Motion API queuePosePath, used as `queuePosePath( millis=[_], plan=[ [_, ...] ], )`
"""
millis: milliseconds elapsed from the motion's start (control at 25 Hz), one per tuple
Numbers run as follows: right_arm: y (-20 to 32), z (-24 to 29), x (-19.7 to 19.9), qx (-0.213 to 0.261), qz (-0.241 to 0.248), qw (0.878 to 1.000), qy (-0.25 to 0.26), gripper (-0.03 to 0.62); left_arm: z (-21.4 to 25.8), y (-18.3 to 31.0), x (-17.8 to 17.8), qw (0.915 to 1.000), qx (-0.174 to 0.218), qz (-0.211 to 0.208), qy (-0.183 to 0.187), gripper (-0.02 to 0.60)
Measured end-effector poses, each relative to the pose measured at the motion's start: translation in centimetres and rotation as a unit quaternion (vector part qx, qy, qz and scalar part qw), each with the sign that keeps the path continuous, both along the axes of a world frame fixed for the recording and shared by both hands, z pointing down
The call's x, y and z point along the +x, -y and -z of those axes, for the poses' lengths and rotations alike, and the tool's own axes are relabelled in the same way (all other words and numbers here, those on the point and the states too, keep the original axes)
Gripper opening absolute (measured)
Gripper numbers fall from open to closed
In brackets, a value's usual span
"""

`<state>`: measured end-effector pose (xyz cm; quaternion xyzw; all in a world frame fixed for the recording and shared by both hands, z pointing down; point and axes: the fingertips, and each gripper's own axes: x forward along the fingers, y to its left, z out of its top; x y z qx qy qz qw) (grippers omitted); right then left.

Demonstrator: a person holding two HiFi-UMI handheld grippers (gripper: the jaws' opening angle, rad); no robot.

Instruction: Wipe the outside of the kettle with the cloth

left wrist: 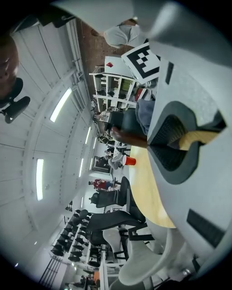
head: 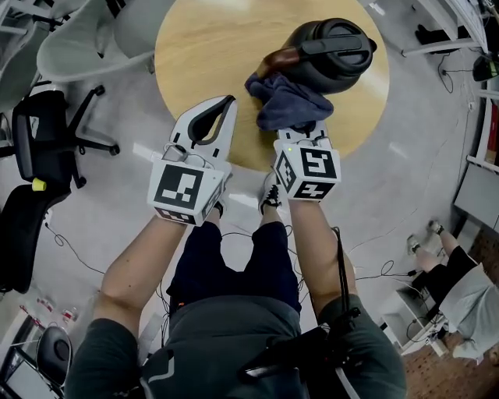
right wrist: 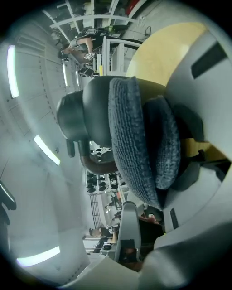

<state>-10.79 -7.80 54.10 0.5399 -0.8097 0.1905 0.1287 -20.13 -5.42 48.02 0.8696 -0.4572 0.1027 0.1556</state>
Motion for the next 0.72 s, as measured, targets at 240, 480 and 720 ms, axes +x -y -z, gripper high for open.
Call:
queuePosePath(
  millis=[240, 480, 720],
  plan=[
    [0.5, -3.8, 1.2, -0.039, -0.015, 0.999, -0.018, 0.054, -2.4, -0.8, -0.2, 0.9999, -0.014, 0.004, 0.001, 0.009],
    [-0.3, -2.4, 1.0, -0.036, 0.012, 0.999, -0.011, 0.054, -2.1, -1.0, 0.0, 0.9998, -0.018, 0.008, 0.01, 0.009],
    [-2.9, 6.6, 2.2, 0.062, 0.055, 0.996, -0.022, 0.054, 0.9, -2.6, 0.3, 0.9996, -0.013, 0.01, 0.022, 0.009]
  ],
)
